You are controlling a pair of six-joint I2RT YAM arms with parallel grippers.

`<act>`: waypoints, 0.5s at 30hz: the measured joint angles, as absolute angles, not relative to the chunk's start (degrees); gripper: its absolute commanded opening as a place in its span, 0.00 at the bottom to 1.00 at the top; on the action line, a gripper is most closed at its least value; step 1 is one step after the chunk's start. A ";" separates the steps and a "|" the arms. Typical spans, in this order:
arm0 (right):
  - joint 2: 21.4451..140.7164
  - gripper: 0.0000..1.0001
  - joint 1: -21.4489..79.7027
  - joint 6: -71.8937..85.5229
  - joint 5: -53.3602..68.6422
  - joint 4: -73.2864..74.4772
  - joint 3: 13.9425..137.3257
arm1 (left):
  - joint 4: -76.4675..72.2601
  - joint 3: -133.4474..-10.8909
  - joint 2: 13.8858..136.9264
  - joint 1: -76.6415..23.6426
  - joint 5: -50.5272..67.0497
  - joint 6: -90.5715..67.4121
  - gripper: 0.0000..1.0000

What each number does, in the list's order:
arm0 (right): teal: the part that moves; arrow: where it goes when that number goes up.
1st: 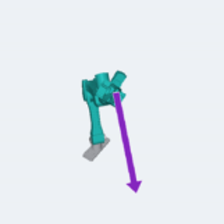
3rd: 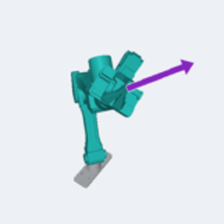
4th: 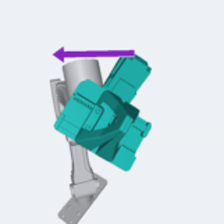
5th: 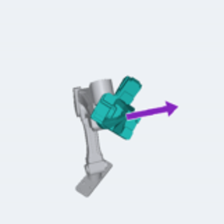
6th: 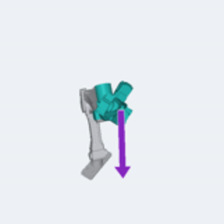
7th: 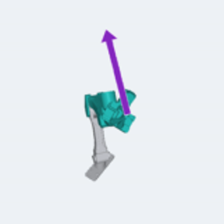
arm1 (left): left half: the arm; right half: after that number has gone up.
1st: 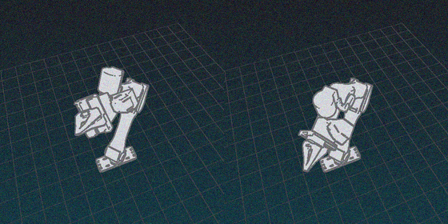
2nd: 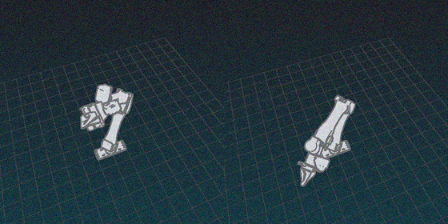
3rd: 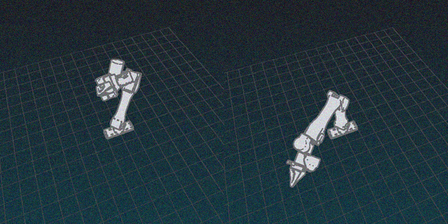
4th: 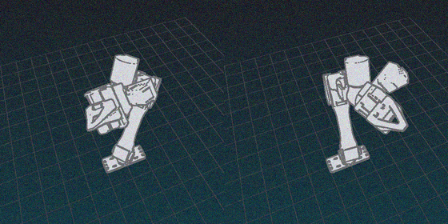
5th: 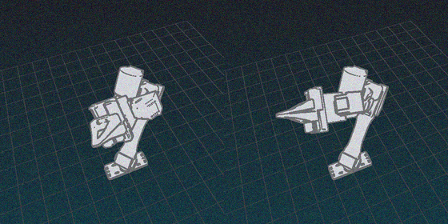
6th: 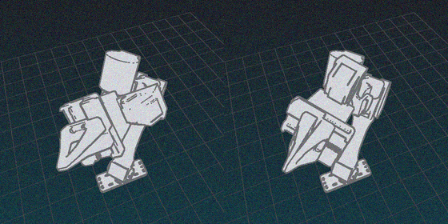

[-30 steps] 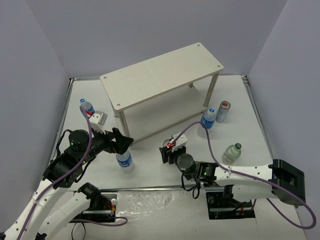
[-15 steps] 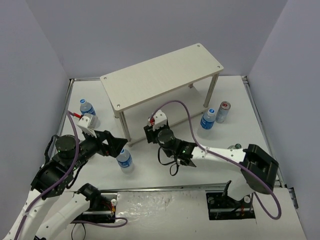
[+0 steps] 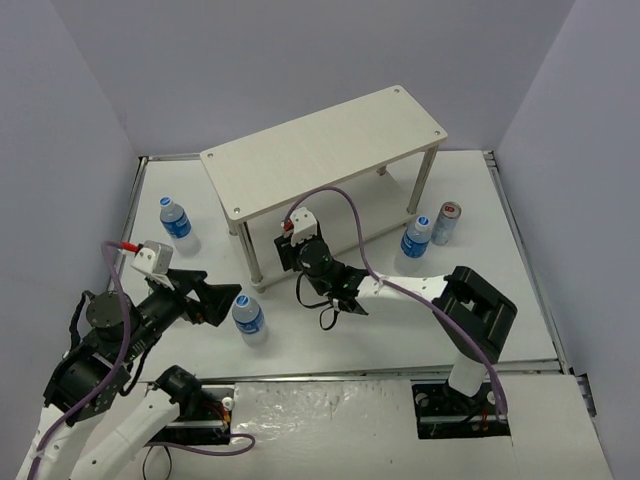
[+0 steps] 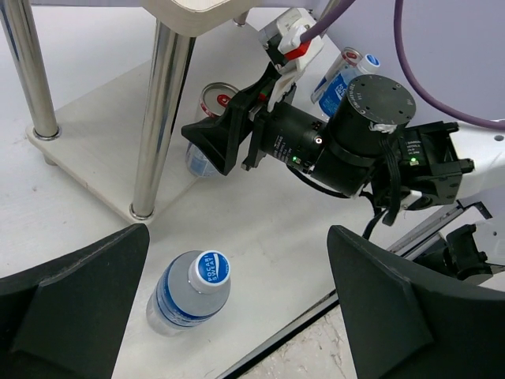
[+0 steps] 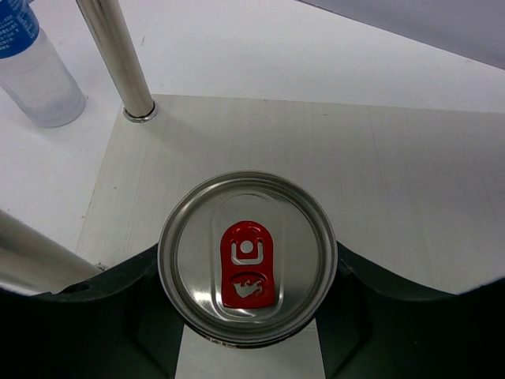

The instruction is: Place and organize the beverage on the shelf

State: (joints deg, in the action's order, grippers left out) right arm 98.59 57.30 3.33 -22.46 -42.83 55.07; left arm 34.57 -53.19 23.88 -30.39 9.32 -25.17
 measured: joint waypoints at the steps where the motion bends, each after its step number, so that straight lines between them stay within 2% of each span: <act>1: 98.83 0.17 56.97 3.38 -22.37 -43.16 55.18 | 34.65 -53.23 23.49 -30.39 9.32 -25.26 0.94; 11: 101.06 0.27 56.25 3.99 -20.14 -44.99 56.86 | 36.45 -53.78 22.26 -30.39 9.15 -25.58 0.94; 15: 101.14 0.38 55.72 4.67 -19.11 -45.25 56.88 | 37.10 -53.93 22.17 -30.39 8.91 -25.58 0.94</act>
